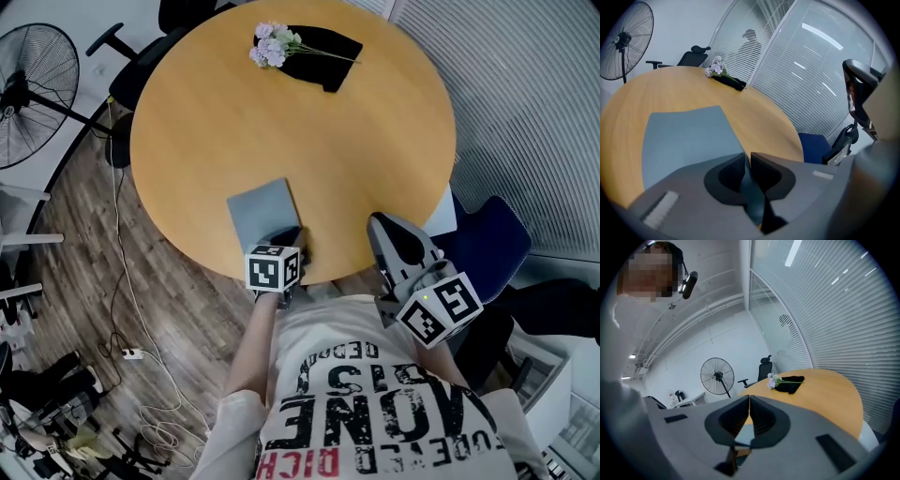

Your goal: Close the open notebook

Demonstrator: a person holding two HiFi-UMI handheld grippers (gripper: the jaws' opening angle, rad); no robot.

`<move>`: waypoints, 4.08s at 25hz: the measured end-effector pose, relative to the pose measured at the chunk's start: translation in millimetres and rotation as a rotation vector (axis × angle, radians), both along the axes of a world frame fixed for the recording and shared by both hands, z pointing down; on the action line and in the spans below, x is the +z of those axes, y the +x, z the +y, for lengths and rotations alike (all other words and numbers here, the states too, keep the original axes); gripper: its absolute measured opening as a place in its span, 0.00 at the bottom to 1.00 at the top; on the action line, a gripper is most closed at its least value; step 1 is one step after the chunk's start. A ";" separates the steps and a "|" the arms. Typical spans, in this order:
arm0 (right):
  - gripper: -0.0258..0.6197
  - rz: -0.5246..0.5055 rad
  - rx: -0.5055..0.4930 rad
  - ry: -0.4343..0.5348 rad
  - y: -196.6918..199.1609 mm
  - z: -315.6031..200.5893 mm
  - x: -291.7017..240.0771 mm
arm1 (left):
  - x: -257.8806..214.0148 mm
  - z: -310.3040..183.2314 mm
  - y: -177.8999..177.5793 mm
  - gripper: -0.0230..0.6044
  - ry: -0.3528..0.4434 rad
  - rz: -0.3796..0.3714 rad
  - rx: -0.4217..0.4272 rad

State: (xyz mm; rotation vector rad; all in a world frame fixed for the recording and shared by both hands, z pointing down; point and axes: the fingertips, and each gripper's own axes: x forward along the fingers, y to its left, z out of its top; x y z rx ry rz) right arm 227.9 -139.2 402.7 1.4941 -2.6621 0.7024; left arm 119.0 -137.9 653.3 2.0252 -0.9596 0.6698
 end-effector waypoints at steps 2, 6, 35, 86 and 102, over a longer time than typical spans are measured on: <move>0.06 0.000 -0.004 -0.002 -1.4 -0.2 0.4 | -2.4 0.9 0.6 0.12 0.006 0.021 0.006; 0.06 -0.002 -0.011 -0.007 -1.5 -2.8 1.7 | -6.5 3.6 6.7 0.23 0.029 0.052 0.038; 0.06 -0.009 -0.043 -0.023 -18.2 -16.6 5.1 | -1.8 -14.4 -20.6 0.05 -0.044 0.084 -0.193; 0.06 -0.015 -0.088 0.144 -48.8 -4.5 -55.0 | -298.1 -28.2 -73.1 0.05 0.863 0.132 -0.263; 0.06 0.046 -0.036 0.201 -99.0 2.8 -83.2 | -315.4 -11.4 -117.8 0.05 0.898 0.084 -0.217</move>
